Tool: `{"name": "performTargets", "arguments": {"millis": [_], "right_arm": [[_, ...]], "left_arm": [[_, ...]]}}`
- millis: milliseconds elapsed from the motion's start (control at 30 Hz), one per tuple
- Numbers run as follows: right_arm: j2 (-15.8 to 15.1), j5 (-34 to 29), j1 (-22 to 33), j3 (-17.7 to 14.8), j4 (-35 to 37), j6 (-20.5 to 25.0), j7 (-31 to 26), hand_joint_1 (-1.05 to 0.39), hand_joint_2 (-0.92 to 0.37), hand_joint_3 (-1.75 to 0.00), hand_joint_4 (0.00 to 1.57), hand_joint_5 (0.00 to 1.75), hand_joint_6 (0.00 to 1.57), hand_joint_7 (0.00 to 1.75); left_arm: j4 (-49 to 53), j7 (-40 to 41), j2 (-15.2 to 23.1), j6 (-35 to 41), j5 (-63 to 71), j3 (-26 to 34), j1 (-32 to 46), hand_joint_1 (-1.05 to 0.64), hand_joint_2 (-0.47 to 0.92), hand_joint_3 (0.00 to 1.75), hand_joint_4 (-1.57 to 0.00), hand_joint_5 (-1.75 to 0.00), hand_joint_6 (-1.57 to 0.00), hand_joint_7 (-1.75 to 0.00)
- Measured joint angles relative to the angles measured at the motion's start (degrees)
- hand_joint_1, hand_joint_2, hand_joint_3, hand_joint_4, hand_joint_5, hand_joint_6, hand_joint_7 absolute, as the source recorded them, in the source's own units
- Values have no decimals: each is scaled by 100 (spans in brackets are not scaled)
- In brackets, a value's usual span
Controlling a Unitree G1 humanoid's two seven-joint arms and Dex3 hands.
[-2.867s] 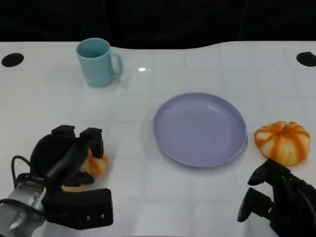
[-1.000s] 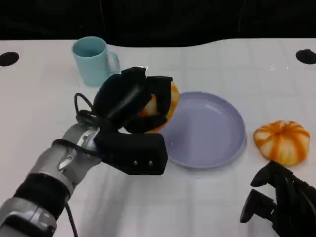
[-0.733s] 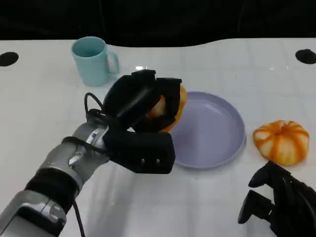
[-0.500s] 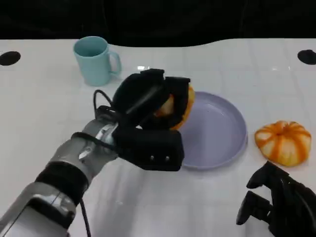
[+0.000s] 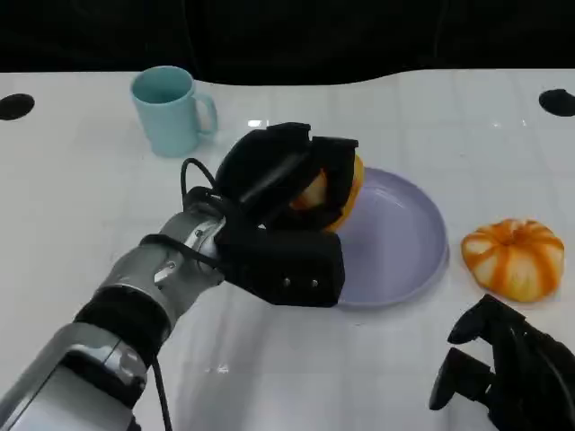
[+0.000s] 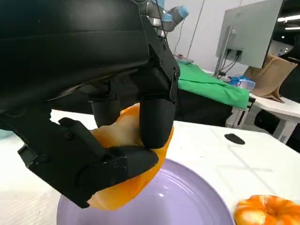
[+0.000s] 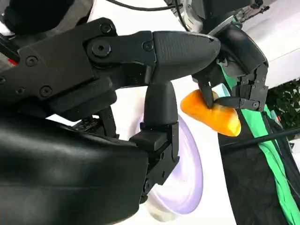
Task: Grasp the bread from the table and place it into the plate.
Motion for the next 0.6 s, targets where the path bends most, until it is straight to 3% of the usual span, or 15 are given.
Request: {"name": "performTargets", "arguments": {"millis": [267, 600], "right_arm": [[-6, 2, 40, 15, -7, -11, 20, -52, -92, -42, 62, 175, 42, 168], [4, -5, 111, 38, -62, -12, -1, -52, -92, -43, 63, 175, 42, 169]], "left_arm": [[889, 100, -649, 117, 201, -358, -476, -15, 52, 106, -88, -175, -67, -175], [1201, 207, -739, 160, 226, -396, -628, -14, 52, 104, -88, -175, -67, -175]]}}
